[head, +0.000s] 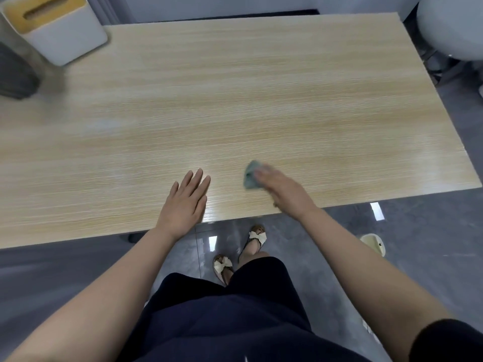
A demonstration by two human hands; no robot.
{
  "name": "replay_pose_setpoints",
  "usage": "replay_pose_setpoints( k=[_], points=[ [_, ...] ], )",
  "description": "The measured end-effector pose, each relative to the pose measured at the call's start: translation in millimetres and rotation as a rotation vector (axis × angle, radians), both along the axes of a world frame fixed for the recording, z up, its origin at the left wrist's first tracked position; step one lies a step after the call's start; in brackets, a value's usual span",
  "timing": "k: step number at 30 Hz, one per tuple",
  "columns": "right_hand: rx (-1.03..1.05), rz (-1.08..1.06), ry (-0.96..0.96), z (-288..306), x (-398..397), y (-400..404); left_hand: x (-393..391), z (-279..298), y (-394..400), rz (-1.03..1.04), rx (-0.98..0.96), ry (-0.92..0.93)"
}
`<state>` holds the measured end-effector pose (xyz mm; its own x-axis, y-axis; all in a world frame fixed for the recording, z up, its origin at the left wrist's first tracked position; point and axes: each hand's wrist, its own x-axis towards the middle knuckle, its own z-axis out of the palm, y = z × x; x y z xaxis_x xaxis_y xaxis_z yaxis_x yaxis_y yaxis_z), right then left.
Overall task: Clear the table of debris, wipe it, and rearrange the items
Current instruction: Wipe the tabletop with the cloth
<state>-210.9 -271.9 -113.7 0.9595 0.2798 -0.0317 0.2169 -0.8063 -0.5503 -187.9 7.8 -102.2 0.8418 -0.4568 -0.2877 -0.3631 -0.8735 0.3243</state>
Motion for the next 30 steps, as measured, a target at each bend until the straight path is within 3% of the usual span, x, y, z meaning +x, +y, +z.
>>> replay_pose_setpoints(
  k=[2, 4, 10, 13, 15, 18, 20, 22, 27, 30],
  points=[
    [0.022, -0.284, -0.012, -1, 8, -6, -1, 1, 1, -0.006, 0.005, 0.0],
    [0.004, -0.368, -0.033, -1, 2, 13, -2, 2, 3, -0.013, 0.045, -0.022],
    [0.055, 0.293, -0.115, -12, -34, 70, 6, 6, 15, 0.045, 0.135, -0.071],
    [-0.049, 0.429, -0.092, -10, -9, 49, 13, 5, 18, 0.086, 0.142, -0.064],
    [-0.067, 0.259, -0.071, -6, 19, 30, 16, 5, 17, 0.117, 0.147, -0.057],
    [-0.048, -0.212, -0.048, -4, 45, 17, 15, 5, 16, 0.114, 0.146, -0.043],
    [0.018, -0.326, -0.048, -2, 41, 30, 15, 5, 17, 0.113, 0.138, -0.043],
    [0.03, -0.193, -0.084, -6, 24, 58, 15, 6, 19, 0.115, 0.126, -0.033],
    [0.047, 0.446, -0.063, -22, -18, 96, 17, 6, 25, 0.075, 0.153, -0.068],
    [-0.088, 0.595, -0.092, -7, 6, 75, 19, 6, 26, 0.085, 0.164, -0.065]
  ],
)
